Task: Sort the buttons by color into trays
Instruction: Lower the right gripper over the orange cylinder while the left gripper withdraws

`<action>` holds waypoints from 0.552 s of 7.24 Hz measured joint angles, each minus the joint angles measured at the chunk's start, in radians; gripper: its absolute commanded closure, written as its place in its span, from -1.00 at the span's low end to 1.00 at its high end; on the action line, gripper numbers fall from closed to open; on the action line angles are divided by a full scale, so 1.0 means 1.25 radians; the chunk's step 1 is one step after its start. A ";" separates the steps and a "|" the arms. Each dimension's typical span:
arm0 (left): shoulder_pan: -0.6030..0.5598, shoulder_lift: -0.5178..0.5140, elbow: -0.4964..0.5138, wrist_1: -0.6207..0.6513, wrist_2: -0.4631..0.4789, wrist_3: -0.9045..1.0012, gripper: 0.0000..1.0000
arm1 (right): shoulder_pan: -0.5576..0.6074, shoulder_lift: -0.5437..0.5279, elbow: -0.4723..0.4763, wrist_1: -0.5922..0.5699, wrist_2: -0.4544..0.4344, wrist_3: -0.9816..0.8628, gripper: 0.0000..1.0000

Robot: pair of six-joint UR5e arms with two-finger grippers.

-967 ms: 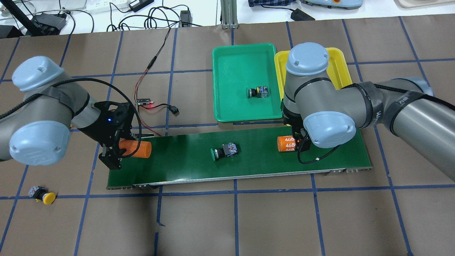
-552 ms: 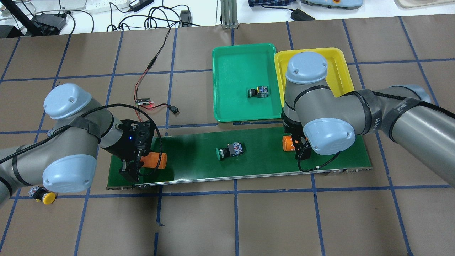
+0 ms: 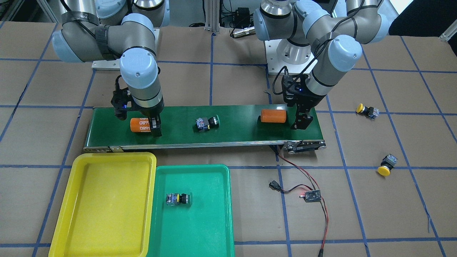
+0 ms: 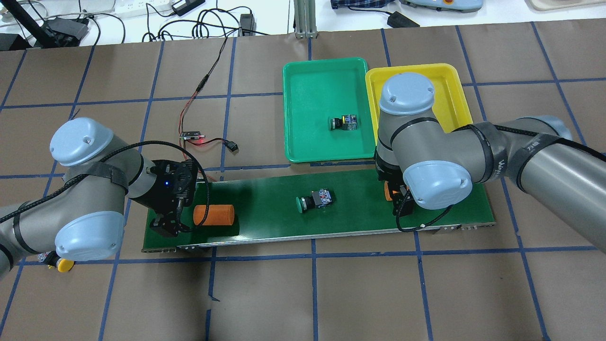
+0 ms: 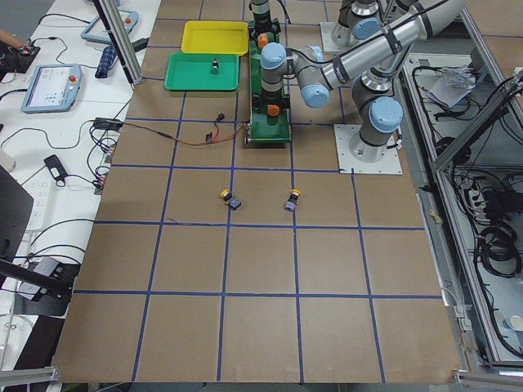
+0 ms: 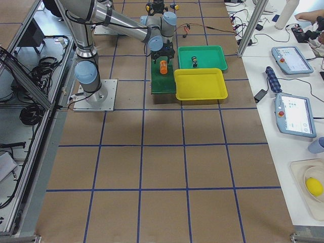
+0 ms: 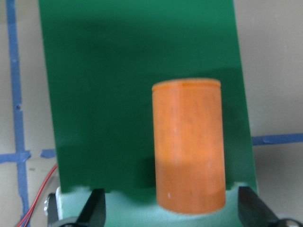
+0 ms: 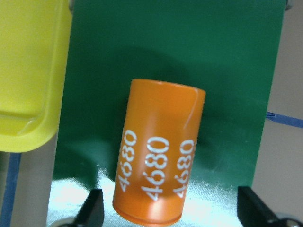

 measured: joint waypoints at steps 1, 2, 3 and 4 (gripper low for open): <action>0.052 -0.002 0.001 0.000 0.000 0.004 -1.00 | -0.002 0.000 0.005 0.000 0.008 0.001 -1.00; 0.115 -0.010 0.003 0.001 -0.001 0.014 -1.00 | -0.005 0.000 0.011 0.000 0.022 0.003 -1.00; 0.180 -0.025 0.013 0.002 -0.004 0.029 -1.00 | -0.006 0.000 0.014 0.000 0.031 0.006 -1.00; 0.223 -0.044 0.042 0.002 -0.006 0.043 -1.00 | -0.007 0.000 0.015 0.000 0.035 0.007 -1.00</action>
